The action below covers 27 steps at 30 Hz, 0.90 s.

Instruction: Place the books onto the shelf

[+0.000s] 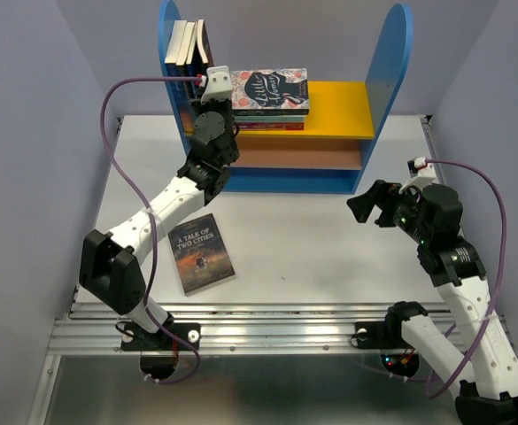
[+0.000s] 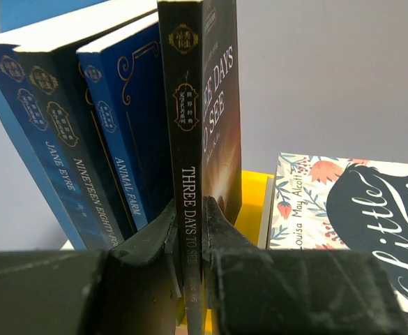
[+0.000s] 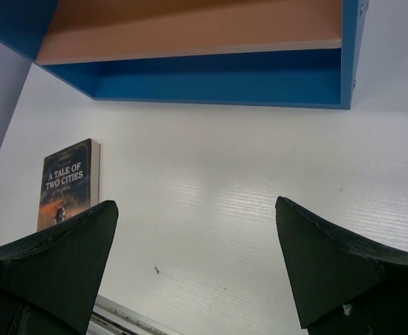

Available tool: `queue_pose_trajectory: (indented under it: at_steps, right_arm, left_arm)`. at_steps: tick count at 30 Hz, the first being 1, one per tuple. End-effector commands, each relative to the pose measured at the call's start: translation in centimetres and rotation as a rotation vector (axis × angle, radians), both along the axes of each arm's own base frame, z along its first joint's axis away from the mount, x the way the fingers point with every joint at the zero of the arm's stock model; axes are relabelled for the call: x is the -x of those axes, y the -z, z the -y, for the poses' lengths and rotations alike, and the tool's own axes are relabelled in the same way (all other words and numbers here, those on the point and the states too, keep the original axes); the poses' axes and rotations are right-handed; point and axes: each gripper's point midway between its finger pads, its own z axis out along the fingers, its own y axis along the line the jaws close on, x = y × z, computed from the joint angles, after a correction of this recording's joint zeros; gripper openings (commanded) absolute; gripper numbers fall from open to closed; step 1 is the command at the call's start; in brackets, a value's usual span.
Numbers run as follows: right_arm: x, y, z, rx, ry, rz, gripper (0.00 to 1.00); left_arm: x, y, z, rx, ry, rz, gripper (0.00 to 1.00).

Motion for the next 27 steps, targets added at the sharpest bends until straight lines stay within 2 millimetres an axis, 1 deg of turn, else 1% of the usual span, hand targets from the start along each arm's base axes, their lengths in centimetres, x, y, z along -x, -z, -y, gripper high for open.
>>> queue_pose_trajectory:
  at_steps: [1,5,8,9,10,12,13,14,18,22,25,27]
  right_arm:
    - [-0.1,-0.8,-0.2,0.006,-0.017,0.037,1.00]
    - [-0.1,-0.8,-0.3,0.004,-0.025,0.035,1.00]
    - [0.0,-0.7,-0.3,0.005,-0.027,0.029,1.00]
    - [0.1,-0.6,-0.3,0.007,-0.027,0.025,1.00]
    - [0.1,-0.6,-0.3,0.008,-0.028,0.024,1.00]
    - [0.1,-0.7,-0.4,0.009,-0.031,0.026,1.00]
    - [0.1,-0.7,-0.4,0.009,-0.031,0.024,1.00]
    - [0.1,-0.7,-0.4,0.009,-0.031,0.026,1.00]
    - [0.0,-0.5,-0.5,0.009,-0.036,0.016,1.00]
    - [0.1,-0.3,-0.8,0.000,-0.052,0.008,1.00]
    - [0.1,-0.1,-1.2,-0.013,-0.069,-0.002,1.00]
    - [0.2,0.0,-1.3,-0.020,-0.073,-0.011,1.00]
  left_arm:
    - [0.5,-3.5,-2.0,0.100,-0.059,0.134,0.00]
    - [-0.3,-3.0,-2.3,0.109,-0.080,0.126,0.00]
    - [-0.7,-2.2,-2.2,0.106,-0.092,0.108,0.04]
    - [-0.7,-2.0,-2.2,0.105,-0.092,0.105,0.08]
    - [-0.6,-2.0,-2.4,0.109,-0.100,0.103,0.08]
    - [-0.3,-2.0,-2.6,0.111,-0.099,0.104,0.13]
    - [-0.2,-2.0,-2.6,0.114,-0.097,0.104,0.18]
    - [-0.1,-1.9,-2.6,0.111,-0.094,0.102,0.25]
    - [-0.3,-1.7,-2.6,0.103,-0.098,0.087,0.40]
    - [-0.1,-1.4,-2.3,0.112,-0.076,0.075,0.40]
    - [-0.1,-1.6,-1.8,0.117,-0.042,0.075,0.43]
    - [-0.2,-1.7,-1.8,0.119,-0.036,0.074,0.47]
